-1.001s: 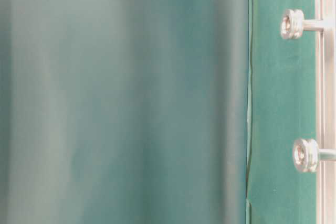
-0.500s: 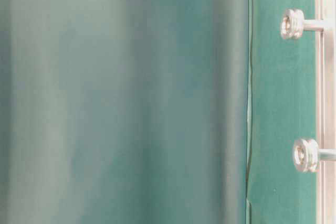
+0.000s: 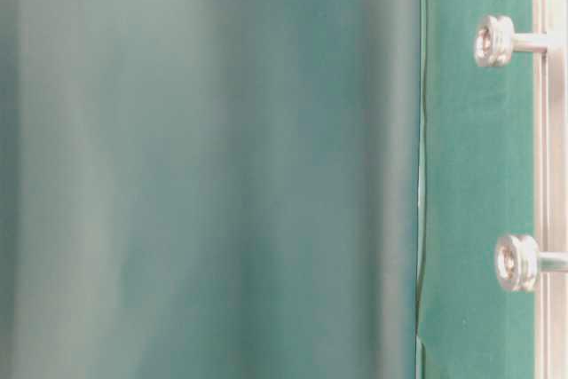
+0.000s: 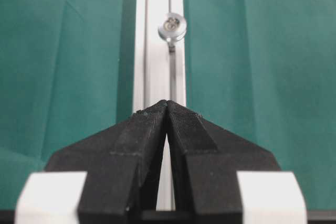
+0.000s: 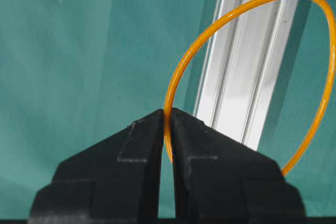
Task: Hook the rubber onto the shaft.
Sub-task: 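Lift the pinched band with the right gripper and carry it leftward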
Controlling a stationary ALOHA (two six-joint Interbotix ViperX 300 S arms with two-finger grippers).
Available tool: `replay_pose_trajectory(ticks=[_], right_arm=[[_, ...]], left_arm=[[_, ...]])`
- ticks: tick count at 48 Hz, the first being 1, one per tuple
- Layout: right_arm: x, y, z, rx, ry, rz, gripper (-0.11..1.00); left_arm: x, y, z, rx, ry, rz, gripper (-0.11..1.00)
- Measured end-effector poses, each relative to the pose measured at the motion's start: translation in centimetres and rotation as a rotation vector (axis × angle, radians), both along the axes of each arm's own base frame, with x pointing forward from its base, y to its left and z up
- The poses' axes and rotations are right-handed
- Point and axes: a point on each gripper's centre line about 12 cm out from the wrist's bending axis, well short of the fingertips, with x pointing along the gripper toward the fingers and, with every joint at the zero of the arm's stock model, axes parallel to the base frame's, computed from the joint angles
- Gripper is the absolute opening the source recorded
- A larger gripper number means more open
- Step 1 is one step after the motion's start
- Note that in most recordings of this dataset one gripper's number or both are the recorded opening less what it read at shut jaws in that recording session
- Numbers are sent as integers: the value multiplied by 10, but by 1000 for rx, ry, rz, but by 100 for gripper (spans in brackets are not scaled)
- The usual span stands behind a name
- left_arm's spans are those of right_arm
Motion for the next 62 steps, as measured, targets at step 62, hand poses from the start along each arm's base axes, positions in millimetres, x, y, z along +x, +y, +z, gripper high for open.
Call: replay_pose_trajectory(ticks=[62], right_arm=[[62, -5, 6, -40, -31, -15, 7]], left_arm=[[0, 0, 0, 0, 0, 2, 2]])
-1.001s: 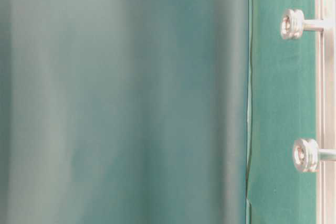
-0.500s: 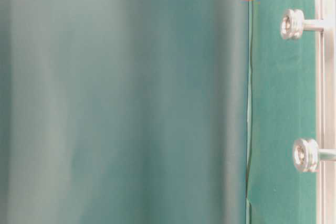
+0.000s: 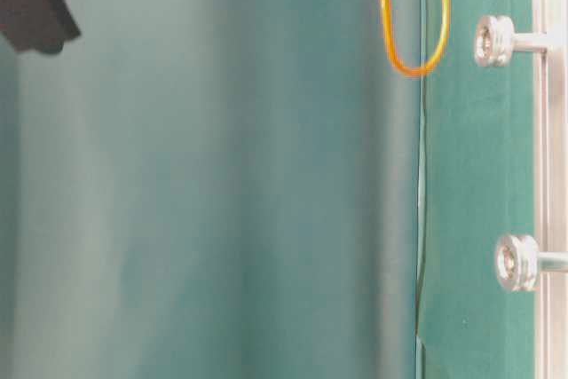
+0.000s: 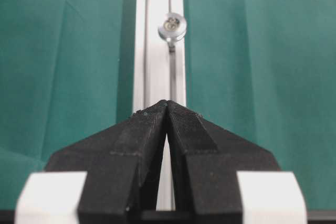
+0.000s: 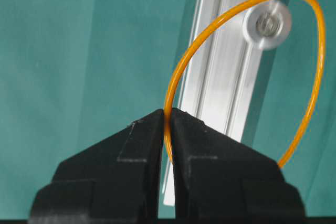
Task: Hook the rubber onto the shaft.
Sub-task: 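Lift the pinched band with the right gripper and carry it leftward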
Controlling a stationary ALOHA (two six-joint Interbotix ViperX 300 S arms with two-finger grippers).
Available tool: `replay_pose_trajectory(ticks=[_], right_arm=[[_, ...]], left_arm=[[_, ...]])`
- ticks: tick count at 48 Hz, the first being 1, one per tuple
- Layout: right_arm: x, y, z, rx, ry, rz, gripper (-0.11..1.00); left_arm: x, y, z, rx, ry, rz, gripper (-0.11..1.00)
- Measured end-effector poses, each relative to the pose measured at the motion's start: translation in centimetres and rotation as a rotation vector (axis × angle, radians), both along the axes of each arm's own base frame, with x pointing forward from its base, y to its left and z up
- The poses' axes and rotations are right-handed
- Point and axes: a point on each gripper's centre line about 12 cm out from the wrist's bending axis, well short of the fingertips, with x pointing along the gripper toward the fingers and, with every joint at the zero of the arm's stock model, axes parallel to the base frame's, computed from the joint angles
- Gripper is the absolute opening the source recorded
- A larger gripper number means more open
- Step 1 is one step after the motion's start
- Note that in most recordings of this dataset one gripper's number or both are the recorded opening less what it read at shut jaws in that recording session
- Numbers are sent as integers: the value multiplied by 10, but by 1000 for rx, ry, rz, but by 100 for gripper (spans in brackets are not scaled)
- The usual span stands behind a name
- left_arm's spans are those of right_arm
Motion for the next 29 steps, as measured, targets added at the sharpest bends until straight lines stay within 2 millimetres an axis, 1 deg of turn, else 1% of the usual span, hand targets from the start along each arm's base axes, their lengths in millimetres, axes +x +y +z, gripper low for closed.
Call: replay_pose_trajectory(ticks=[6, 12, 18, 29], right_arm=[[12, 0, 1, -10, -7, 3, 7], [20, 1, 2, -13, -12, 5, 7], [24, 1, 3, -13, -17, 5, 7], [25, 1, 4, -13, -20, 6, 7]], left_arm=[[0, 0, 0, 0, 2, -2, 2], [0, 0, -1, 0, 3, -2, 2], [0, 0, 0, 0, 0, 0, 2], [0, 0, 0, 0, 2, -2, 2]])
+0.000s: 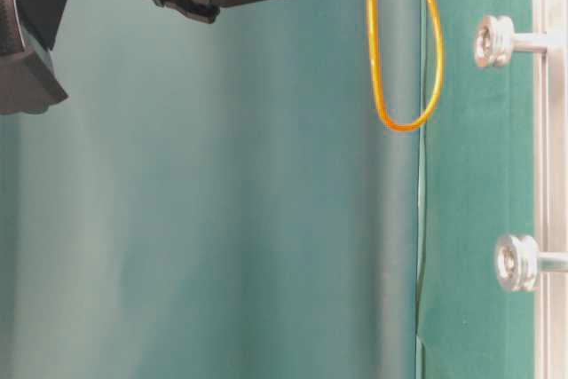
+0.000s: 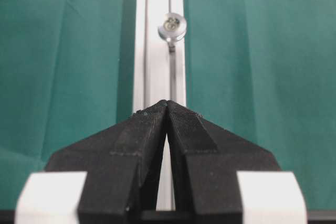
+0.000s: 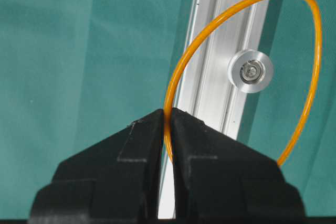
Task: Hook the rubber onto the shaft.
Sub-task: 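Lift the pinched band with the right gripper and carry it leftward, then move the held band over the right metal pulley on the bar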
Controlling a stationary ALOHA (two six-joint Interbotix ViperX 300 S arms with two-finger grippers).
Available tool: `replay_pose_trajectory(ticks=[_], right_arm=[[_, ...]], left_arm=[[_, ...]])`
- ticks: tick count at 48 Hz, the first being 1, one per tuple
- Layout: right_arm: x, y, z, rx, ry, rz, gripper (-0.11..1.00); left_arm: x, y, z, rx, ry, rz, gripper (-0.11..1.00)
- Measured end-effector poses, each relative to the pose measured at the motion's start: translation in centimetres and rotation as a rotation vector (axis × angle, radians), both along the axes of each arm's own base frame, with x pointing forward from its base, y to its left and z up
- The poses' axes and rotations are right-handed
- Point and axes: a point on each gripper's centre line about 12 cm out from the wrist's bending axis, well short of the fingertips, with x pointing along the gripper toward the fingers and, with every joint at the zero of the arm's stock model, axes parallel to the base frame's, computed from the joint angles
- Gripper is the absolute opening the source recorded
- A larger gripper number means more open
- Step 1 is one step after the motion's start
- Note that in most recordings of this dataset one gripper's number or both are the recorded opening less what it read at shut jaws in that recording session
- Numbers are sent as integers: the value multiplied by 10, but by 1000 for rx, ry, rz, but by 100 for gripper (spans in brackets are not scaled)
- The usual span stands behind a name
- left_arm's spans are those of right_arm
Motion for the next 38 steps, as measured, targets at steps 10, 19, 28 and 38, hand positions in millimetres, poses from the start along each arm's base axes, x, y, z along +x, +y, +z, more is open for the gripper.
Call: replay_pose_trajectory(ticks=[10, 19, 28, 38], right_arm=[[0, 0, 0, 2, 0, -3, 7], [1, 0, 0, 0, -2, 0, 7], [2, 0, -1, 4, -14, -2, 7], [0, 0, -7, 5, -16, -1, 7]], left_arm=[[0, 0, 0, 0, 0, 0, 2], [0, 0, 0, 0, 0, 2, 2], [0, 0, 0, 0, 0, 2, 2], [0, 0, 0, 0, 0, 2, 2]])
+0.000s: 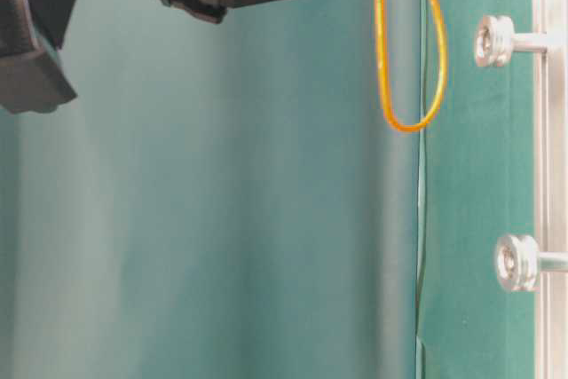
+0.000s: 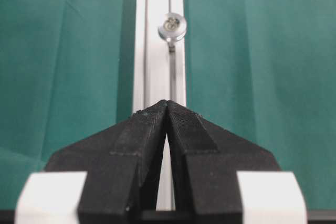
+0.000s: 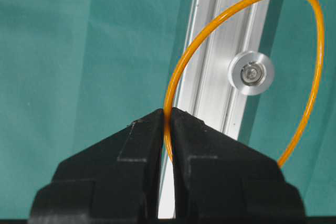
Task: Hook the rubber onto the shaft.
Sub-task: 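Move the held band over the right metal pulley on the bar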
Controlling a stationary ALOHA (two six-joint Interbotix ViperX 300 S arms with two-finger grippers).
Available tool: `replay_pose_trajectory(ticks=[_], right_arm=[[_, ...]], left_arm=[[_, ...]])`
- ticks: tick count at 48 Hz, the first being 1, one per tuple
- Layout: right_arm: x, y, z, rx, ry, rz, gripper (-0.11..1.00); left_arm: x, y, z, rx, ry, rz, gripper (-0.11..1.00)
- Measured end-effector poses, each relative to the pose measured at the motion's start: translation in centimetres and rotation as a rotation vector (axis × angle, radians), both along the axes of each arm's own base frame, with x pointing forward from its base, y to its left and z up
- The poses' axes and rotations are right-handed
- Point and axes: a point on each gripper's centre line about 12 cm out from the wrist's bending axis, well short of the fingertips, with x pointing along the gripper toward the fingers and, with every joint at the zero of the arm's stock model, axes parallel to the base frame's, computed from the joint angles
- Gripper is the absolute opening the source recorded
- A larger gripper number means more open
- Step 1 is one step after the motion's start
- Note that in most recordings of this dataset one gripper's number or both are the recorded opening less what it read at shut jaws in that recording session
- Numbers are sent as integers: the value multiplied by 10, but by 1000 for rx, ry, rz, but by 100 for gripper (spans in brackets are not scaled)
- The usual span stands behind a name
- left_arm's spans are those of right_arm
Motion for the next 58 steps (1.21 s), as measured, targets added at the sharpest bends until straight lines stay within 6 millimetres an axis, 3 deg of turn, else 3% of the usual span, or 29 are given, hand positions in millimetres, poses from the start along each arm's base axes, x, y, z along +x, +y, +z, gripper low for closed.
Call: replay_pose_trajectory(ticks=[58], right_arm=[[-1, 0, -7, 2, -15, 2, 7]], left_arm=[[0, 0, 0, 0, -2, -2, 2]])
